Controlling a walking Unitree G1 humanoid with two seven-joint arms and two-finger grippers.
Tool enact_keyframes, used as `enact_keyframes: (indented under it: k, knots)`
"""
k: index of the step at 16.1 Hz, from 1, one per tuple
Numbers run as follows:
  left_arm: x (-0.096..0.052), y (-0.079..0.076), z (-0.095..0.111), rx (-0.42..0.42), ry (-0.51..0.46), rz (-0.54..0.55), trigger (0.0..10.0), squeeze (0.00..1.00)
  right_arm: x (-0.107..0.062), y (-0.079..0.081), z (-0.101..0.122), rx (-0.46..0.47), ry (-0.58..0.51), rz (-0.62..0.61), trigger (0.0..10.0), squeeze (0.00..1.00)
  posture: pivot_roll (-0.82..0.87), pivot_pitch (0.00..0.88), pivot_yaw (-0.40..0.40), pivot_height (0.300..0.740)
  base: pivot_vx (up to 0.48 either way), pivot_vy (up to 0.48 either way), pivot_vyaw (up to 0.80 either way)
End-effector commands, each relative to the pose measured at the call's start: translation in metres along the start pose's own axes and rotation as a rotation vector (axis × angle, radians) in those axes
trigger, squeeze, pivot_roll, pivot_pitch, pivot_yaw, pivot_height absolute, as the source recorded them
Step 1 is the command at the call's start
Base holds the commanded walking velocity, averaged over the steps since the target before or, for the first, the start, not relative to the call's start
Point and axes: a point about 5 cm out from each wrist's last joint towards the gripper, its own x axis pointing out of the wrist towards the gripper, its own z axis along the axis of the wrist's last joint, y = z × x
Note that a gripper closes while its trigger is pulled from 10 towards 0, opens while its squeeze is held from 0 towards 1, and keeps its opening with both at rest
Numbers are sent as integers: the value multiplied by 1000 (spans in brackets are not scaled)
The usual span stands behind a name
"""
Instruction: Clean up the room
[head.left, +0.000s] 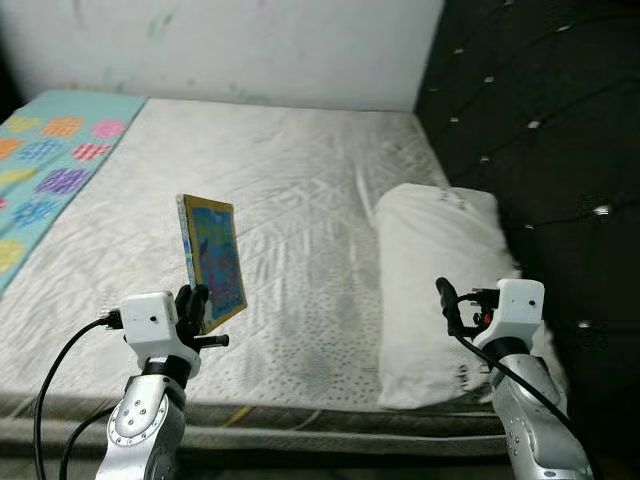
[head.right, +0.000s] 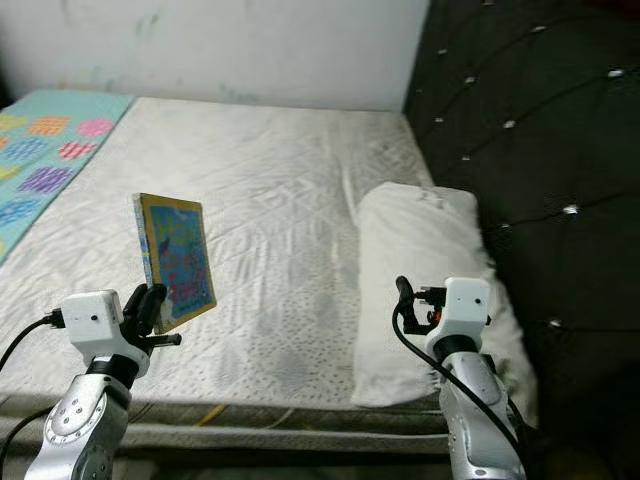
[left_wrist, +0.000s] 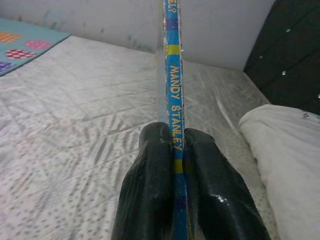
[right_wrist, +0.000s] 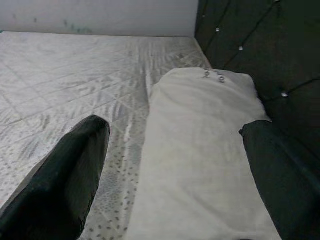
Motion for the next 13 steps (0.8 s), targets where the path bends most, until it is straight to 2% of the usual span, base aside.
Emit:
enact_keyframes:
  k: [1,3,7,10,13]
  knots:
    - [3,-3,9,3,-41,-18,10000,0,0,-3,2,-7,-7,-2,10000,0,-78,0,-40,740,0,-259,-431]
    - [3,-4,8,3,-38,-18,10000,0,0,-3,1,-9,-5,-1,10000,0,-79,0,-40,740,0,0,0]
    - [3,-4,8,-3,-39,-15,10000,0,0,-3,1,-12,-4,-1,10000,0,-79,0,-40,740,0,-397,0]
    - [2,-5,10,-8,-53,-20,10000,0,-1,-2,0,-14,-2,1,10000,0,-81,0,-39,740,0,0,0]
    - [1,-10,12,-21,-67,-76,10000,0,-1,-2,-1,-16,-1,2,10000,0,-82,0,-39,740,0,0,0]
